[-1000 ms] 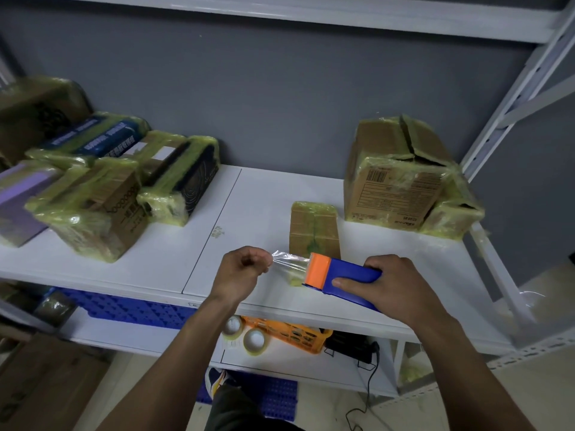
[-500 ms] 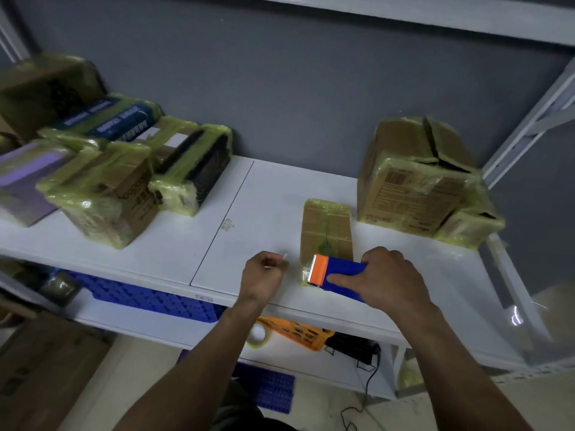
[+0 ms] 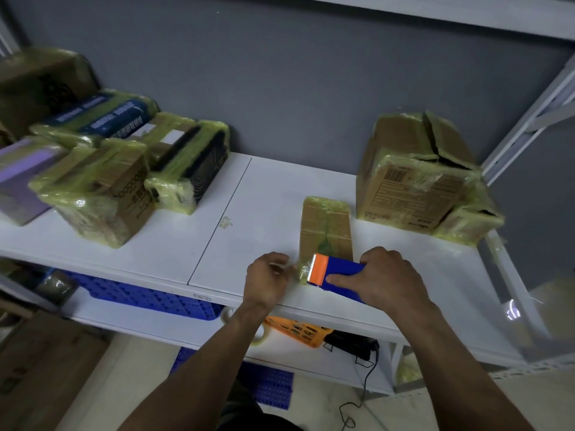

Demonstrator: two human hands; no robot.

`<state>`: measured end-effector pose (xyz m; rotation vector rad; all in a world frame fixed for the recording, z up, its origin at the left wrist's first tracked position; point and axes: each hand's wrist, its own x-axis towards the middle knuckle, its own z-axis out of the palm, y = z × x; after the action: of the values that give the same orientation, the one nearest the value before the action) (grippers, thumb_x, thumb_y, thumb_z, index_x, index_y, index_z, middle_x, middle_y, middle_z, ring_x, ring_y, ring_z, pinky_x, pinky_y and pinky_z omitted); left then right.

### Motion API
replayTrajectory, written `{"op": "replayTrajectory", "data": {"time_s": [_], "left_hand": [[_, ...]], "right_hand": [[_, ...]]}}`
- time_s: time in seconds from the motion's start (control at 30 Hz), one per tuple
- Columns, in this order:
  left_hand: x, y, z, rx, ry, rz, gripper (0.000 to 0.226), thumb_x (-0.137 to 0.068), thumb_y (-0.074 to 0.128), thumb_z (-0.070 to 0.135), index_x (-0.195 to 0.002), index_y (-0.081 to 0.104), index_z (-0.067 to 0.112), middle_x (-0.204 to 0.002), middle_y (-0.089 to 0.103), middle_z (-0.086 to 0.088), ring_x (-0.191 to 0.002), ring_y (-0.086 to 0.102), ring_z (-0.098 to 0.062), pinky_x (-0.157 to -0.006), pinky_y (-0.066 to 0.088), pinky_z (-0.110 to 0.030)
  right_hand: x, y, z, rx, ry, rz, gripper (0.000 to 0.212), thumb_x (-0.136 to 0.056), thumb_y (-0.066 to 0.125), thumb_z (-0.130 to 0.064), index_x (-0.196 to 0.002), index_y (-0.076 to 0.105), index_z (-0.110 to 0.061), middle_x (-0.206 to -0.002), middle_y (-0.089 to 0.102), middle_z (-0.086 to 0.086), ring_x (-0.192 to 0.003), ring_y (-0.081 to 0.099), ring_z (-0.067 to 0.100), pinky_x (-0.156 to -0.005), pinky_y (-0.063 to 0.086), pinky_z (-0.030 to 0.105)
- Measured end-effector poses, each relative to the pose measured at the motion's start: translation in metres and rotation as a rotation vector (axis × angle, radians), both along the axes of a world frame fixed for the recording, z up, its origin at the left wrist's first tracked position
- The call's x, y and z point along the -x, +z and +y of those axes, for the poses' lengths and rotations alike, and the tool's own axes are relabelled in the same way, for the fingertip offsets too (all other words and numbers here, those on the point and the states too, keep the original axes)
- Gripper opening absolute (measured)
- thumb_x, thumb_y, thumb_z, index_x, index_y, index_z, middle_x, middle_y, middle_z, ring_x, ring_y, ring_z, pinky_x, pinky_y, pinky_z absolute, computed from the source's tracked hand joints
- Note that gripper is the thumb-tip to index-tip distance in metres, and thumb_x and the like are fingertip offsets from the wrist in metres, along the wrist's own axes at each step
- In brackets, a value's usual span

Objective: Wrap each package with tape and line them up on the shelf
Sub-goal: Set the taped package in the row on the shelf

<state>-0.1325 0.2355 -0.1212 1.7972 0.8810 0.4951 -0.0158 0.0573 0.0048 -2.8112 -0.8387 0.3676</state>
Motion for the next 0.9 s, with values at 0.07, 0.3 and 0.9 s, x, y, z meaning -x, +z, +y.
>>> {"op": "replayTrajectory", "data": {"time_s": [0.07,0.3,0.9], "left_hand": [[0.004,-0.004,-0.007,-0.034,-0.073,-0.114,0.009,-0.093,0.073,0.024,-0.097,0.076,0.032,-0.089,0.071,0.028,-0.088,0.068,0.006,-0.073,0.050,-0.006],[0.014,-0.009,-0.012,0.074,-0.264,-0.205,0.035,-0.096,0.069,0.025,-0.102,0.070,0.059,-0.105,0.073,0.028,-0.109,0.066,0.001,-0.085,0.051,-0.010],[0.003,0.013,0.012,-0.697,-0.394,-0.100,0.033,-0.082,0.082,0.044,-0.111,0.077,0.030,-0.120,0.072,0.017,-0.123,0.060,-0.003,-0.090,0.059,-0.037]], "right_hand": [[0.000,-0.001,-0.001,0.003,0.001,-0.001,0.069,-0.062,0.072,-0.087,-0.086,0.057,-0.023,-0.082,0.061,-0.007,-0.077,0.063,0.013,-0.065,0.052,0.029],[-0.003,-0.001,-0.005,-0.009,0.009,-0.016,0.067,-0.062,0.073,-0.085,-0.082,0.057,-0.024,-0.079,0.062,-0.008,-0.073,0.063,0.012,-0.061,0.049,0.028],[-0.009,0.001,-0.020,-0.035,0.033,0.006,0.062,-0.065,0.074,-0.083,-0.079,0.057,-0.025,-0.076,0.065,-0.011,-0.071,0.063,0.007,-0.059,0.049,0.025]]}}
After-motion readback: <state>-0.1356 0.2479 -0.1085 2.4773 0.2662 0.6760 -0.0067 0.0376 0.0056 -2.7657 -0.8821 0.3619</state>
